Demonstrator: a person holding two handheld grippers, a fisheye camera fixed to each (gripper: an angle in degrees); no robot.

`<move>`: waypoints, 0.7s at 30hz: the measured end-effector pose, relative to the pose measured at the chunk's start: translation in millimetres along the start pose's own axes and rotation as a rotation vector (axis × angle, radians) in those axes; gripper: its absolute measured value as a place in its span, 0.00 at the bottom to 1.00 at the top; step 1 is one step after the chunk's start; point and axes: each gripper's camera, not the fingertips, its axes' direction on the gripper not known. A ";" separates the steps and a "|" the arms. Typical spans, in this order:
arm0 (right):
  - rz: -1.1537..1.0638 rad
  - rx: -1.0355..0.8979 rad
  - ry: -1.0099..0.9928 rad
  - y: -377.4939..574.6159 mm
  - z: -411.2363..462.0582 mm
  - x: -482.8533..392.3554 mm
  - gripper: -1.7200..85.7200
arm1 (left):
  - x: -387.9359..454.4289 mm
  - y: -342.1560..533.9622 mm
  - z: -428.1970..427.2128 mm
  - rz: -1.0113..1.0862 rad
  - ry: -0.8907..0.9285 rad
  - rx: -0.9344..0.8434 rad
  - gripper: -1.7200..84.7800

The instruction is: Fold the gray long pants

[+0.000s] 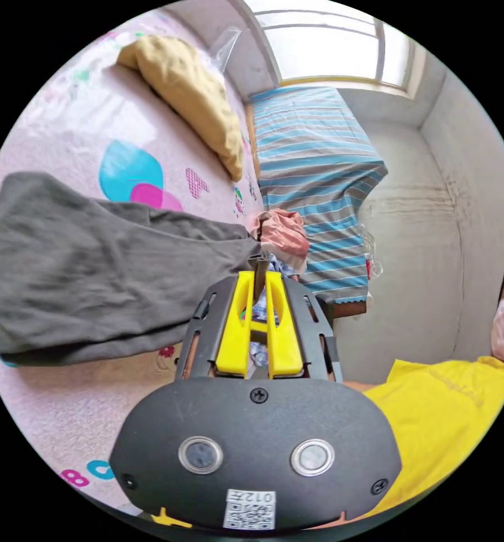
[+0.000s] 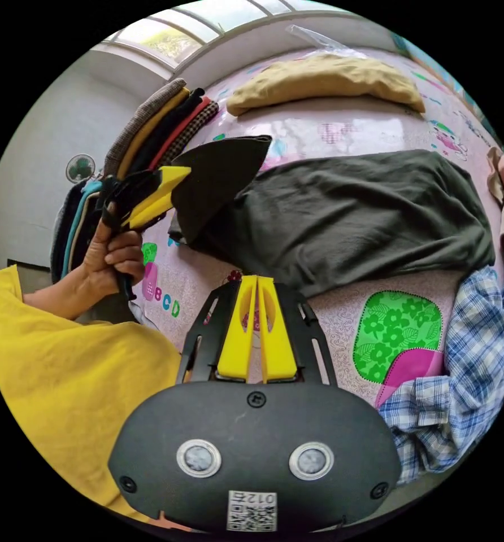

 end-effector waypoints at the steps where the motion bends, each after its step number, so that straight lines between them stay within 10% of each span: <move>1: 0.010 0.019 -0.003 -8.3 -6.2 8.4 0.04 | 0.9 1.8 -15.4 0.018 -0.029 0.024 0.03; 10: 0.527 0.220 -0.777 -38.4 1.0 120.2 0.15 | -10.2 -11.9 -12.0 -0.009 -0.063 0.075 0.03; 21: 0.692 0.065 -0.592 -44.8 9.9 145.3 0.22 | 18.2 -38.4 117.5 0.167 -0.367 -0.310 0.03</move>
